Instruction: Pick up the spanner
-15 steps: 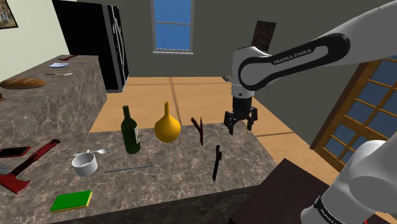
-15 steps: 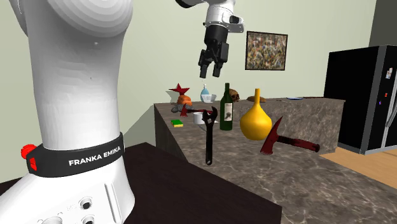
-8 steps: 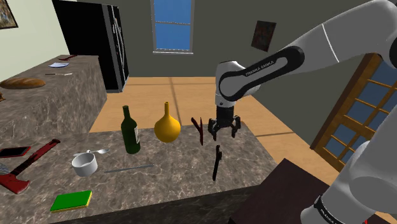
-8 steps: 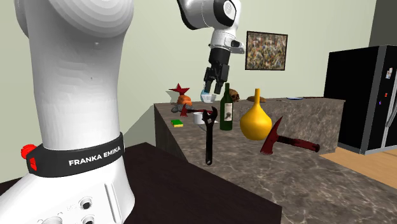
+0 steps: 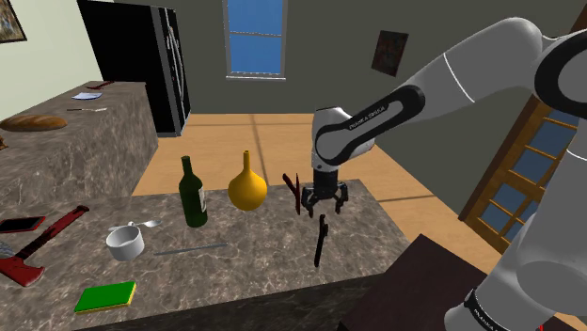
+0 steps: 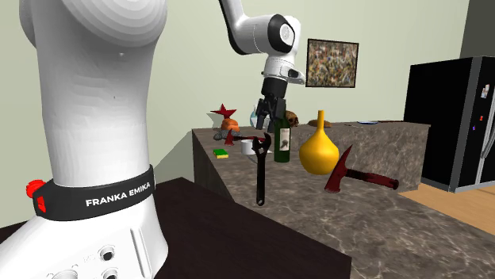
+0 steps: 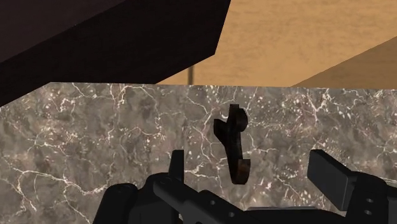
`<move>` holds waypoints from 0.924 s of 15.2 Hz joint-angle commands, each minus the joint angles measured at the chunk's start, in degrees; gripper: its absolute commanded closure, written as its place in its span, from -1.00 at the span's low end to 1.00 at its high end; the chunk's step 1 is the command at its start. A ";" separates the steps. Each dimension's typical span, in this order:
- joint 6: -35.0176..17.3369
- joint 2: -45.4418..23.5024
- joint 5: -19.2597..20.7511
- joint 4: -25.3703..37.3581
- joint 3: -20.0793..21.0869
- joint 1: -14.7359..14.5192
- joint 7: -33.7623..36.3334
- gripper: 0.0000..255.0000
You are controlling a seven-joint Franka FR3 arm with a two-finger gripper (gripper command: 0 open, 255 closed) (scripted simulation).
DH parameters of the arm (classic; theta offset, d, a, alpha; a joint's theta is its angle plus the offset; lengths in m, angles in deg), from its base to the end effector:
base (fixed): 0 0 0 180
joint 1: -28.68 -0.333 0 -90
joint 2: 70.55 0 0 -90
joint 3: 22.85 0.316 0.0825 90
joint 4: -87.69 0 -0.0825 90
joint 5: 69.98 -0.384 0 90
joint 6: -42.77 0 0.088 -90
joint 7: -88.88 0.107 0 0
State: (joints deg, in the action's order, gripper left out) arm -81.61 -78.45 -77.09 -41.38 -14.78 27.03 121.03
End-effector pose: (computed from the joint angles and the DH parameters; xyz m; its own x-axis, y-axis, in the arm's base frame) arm 0.5022 0.0911 0.2876 0.8624 -0.4445 -0.2422 -0.4513 -0.8919 0.0298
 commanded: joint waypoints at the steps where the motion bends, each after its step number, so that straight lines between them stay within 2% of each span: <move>1: -0.87 -0.64 0.05 -0.21 -0.04 0.01 -0.09 -1.00; 2: -0.87 -0.64 0.05 -0.20 -0.04 0.01 -0.09 -1.00; 3: -0.86 -0.64 0.05 -0.19 -0.03 0.00 -0.08 1.00; 12: -0.87 -0.64 0.05 -0.20 -0.04 0.01 -0.09 1.00; 14: 0.59 0.46 0.00 0.16 -0.03 0.05 -0.02 1.00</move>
State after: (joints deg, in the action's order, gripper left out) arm -81.52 -78.40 -77.07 -41.30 -14.82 27.08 120.98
